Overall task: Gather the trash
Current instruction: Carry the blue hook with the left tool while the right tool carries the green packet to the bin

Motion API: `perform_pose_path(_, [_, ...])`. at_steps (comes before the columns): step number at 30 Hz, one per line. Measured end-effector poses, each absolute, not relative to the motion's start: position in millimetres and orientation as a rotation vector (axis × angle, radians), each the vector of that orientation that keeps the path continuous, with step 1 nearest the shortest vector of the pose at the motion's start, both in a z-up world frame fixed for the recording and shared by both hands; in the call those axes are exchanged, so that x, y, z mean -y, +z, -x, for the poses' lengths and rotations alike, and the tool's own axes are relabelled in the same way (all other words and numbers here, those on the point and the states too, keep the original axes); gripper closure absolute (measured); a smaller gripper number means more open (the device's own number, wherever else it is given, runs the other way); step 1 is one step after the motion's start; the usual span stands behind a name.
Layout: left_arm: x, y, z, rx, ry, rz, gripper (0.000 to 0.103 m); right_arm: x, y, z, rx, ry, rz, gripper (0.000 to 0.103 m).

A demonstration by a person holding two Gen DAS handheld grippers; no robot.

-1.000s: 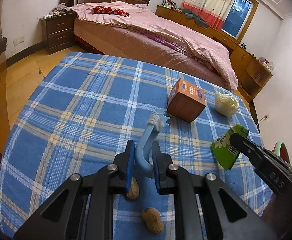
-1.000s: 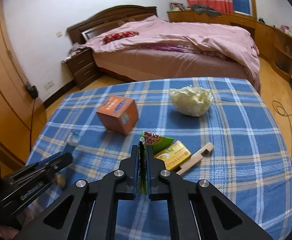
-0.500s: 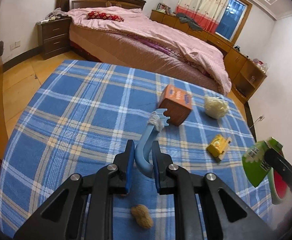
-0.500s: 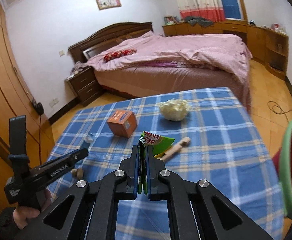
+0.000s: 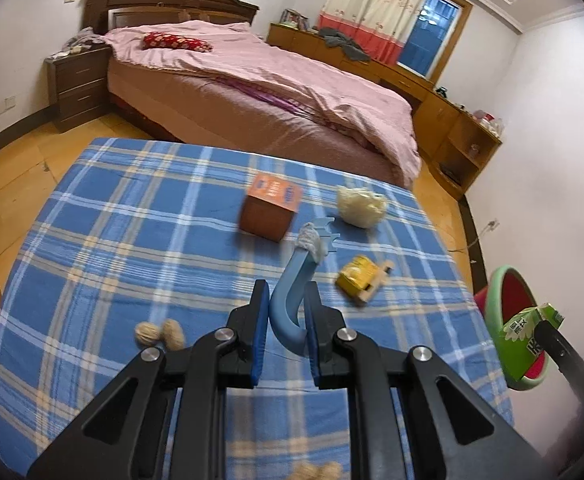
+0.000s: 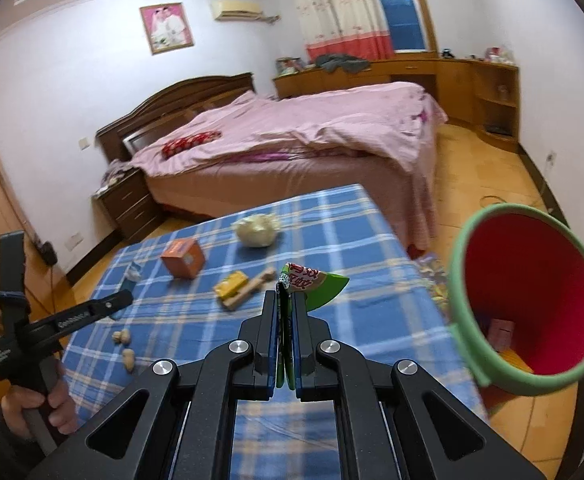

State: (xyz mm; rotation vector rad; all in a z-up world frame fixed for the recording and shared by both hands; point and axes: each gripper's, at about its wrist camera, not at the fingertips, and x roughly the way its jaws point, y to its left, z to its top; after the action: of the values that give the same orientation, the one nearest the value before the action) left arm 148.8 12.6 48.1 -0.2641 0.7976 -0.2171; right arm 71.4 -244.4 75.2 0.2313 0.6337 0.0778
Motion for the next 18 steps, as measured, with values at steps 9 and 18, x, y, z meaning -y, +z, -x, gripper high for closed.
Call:
perform_pose_path(9, [35.8,63.9,-133.1,-0.801,-0.309,0.213,0.086,297.2,72.5,-39.8,-0.608,-0.03,-0.298,0.097])
perform_pose_path(18, [95.0,67.8,-129.0,-0.835,-0.419,0.16,0.086,348.4,64.6,-20.6,-0.592,-0.116,-0.356,0.097])
